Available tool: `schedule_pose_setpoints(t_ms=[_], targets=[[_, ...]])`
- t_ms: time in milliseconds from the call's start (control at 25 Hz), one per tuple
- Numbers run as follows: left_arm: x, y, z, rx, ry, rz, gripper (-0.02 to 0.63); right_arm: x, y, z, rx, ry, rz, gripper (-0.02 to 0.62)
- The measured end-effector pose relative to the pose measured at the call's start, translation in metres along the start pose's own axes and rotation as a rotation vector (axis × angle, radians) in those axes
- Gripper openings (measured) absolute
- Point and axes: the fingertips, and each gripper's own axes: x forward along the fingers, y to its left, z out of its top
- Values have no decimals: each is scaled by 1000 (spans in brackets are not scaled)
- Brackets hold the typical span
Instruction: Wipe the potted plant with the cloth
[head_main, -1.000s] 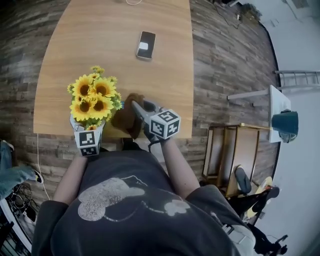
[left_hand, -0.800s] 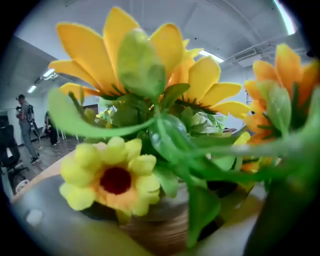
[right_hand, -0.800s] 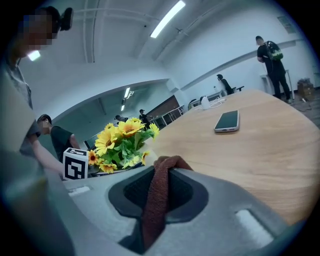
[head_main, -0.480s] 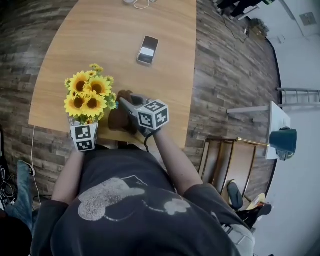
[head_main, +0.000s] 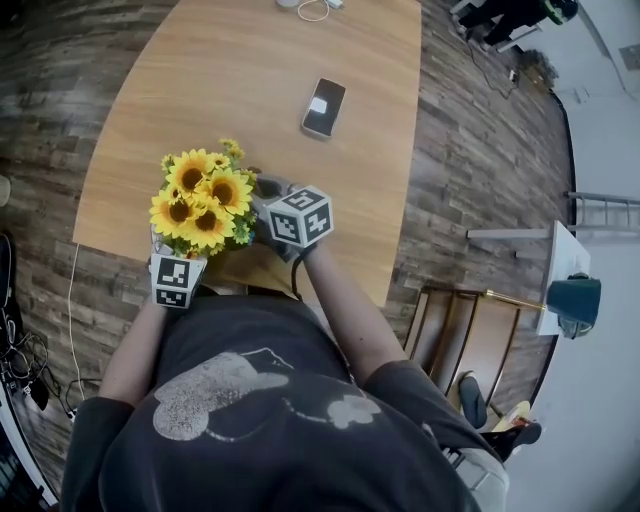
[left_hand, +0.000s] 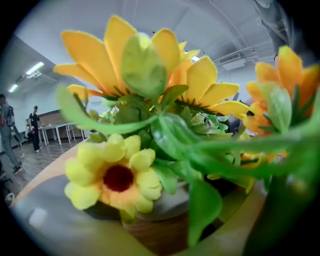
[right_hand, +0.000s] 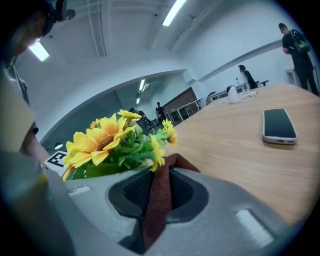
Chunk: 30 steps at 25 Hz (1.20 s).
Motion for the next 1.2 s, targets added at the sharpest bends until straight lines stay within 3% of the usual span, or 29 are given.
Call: schedule_pose_setpoints(t_ms=[280, 720, 1040, 1200], targets=[[-5, 12, -5, 30, 8, -82, 503, 9, 18, -6, 52, -31, 12, 44], [-7, 19, -7, 104, 11, -210, 503, 3, 63, -42, 88, -54, -68, 44], [-3, 15, -6, 145, 8, -360, 503, 0, 78, -49, 118, -77, -139, 44], [-4, 17, -5, 195, -2, -482, 503, -15, 72, -45, 192, -157, -220, 44]])
